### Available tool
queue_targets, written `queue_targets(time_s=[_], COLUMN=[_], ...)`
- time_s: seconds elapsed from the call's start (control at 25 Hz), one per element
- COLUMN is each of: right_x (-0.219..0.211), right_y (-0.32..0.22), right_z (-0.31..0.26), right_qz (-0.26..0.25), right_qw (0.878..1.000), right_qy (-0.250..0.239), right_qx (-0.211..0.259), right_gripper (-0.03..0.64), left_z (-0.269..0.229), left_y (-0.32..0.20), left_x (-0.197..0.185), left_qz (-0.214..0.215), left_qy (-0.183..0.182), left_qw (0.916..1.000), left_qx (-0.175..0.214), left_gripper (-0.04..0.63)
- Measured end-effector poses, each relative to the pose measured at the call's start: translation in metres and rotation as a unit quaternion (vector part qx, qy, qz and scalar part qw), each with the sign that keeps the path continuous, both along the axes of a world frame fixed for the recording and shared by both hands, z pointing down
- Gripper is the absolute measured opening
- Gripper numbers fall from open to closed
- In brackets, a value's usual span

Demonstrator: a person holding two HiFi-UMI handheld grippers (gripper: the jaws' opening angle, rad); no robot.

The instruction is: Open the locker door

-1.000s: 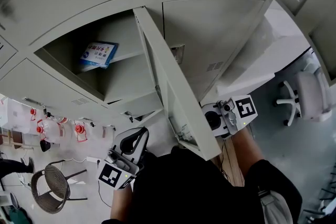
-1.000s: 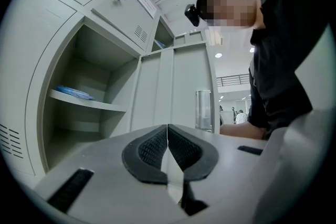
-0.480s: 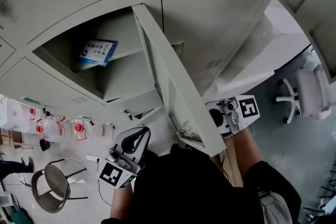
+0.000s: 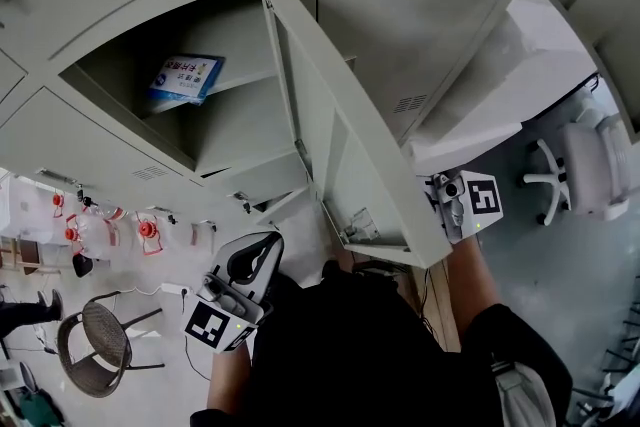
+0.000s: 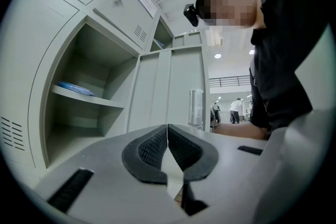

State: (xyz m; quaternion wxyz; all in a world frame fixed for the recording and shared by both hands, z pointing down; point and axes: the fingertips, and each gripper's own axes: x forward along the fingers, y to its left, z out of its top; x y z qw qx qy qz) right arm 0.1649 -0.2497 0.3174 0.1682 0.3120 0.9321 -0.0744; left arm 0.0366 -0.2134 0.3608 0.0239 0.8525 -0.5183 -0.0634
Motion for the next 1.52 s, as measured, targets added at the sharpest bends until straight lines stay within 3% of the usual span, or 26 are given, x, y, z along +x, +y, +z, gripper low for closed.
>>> queue_targets(time_s=[0.4,0.68,0.88,1.28,1.52], right_x=[-0.004,0.002,0.003,-0.005,-0.038], right_y=[-0.013,-0.016,0.006,0.075,0.142], right_z=[-0.011,-0.013,-0.008,0.004,0.006], right_qz=[0.1,0.2,0.253,0.369,0.371], right_qw=[0.995,0.98,0.967,0.928,0.927], right_qy=[0.004,-0.005,0.016,0.05,0.056], right_qx=[-0.001,0.001,0.017,-0.011,-0.016], right_gripper=[0.041,0.035,0.031,0.02,0.02], left_z=[0.004,0.0,-0.001,-0.012,0.0], left_y=[0.017,0.027,0.038,0.103,0.155], left_x=[-0.01,-0.009,-0.01,-0.033,-0.057], left_qz=[-0.015,0.004,0.035,0.102,0.124], left_qy=[0.004,0.003,0.002,0.013,0.02], left_qw=[0.9999,0.9999,0.9992,0.9947,0.992], left_qx=[-0.003,-0.014,-0.018,-0.002,-0.009], left_gripper=[0.017,0.017,0.017,0.017,0.017])
